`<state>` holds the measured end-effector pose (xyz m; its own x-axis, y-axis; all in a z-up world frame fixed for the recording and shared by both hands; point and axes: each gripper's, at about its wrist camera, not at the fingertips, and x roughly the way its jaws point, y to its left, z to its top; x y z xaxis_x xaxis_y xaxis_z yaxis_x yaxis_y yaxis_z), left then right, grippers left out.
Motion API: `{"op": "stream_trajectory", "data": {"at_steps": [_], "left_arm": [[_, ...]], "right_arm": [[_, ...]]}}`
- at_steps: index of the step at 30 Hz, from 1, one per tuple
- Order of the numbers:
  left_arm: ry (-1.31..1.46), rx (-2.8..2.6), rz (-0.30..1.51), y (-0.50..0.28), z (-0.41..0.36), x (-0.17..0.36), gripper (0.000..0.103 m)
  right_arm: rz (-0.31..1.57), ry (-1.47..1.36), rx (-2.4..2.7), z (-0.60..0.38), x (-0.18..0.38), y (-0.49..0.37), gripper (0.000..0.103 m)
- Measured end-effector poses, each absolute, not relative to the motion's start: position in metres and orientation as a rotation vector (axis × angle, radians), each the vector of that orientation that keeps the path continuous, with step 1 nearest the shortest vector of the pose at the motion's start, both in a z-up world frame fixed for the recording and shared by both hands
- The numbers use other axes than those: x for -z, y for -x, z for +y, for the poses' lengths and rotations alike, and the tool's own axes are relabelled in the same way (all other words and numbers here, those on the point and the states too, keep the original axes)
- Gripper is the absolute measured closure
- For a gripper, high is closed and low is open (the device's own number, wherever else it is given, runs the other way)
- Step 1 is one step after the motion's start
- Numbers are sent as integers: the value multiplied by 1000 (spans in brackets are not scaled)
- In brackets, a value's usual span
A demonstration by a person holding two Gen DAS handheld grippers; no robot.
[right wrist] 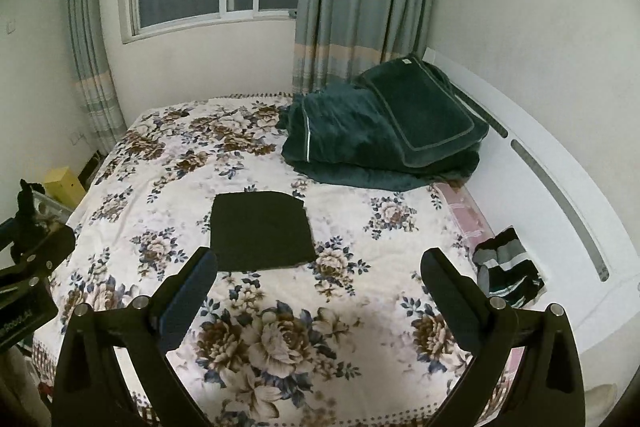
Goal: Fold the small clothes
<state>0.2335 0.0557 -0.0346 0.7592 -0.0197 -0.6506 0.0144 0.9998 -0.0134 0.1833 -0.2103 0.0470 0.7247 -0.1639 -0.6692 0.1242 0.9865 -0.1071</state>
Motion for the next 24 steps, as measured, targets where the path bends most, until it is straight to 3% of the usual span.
{"op": "stream_trajectory", "data": {"at_steps": [24], "left_arm": [[-10, 28, 660, -213, 47, 21, 0]], "right_arm": [[696, 37, 162, -206, -59, -171, 0]]}}
